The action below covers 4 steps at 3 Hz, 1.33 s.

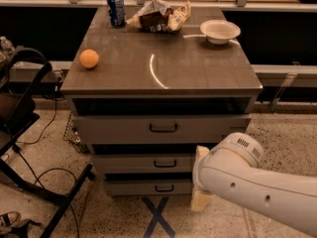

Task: Open middle drawer

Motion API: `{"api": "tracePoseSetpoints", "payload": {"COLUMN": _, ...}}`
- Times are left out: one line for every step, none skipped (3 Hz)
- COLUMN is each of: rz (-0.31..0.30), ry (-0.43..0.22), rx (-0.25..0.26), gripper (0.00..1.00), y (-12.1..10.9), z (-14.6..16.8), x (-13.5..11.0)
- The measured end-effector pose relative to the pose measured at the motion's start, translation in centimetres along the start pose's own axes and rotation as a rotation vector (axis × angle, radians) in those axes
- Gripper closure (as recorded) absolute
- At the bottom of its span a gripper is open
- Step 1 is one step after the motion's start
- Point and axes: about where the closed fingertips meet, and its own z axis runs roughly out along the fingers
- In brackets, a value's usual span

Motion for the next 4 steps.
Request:
{"api": "tracePoseSetpoints", "payload": {"rz": -0.052, "ry": -0.056, "rx": -0.029, "gripper": 0.00, "y": 2.2, "z": 3.4, "x": -2.3}}
{"api": "tracePoseSetpoints", "payload": {"rz": -0.115, "ry": -0.087, "rx": -0.060, "gripper": 0.00, "y": 3.7, "z": 7.8, "x": -5.0}}
{"api": "tracePoseSetpoints", "payload": {"rz": -0.151, "ry": -0.093, "rx": -0.084, "gripper": 0.00, "y": 4.5, "z": 10.8, "x": -6.6}}
{"api": "tracePoseSetpoints", "payload": {"rz": -0.171, "ry": -0.089, "rx": -0.111, "gripper": 0.00, "y": 5.0, "z": 13.9, "x": -7.7}}
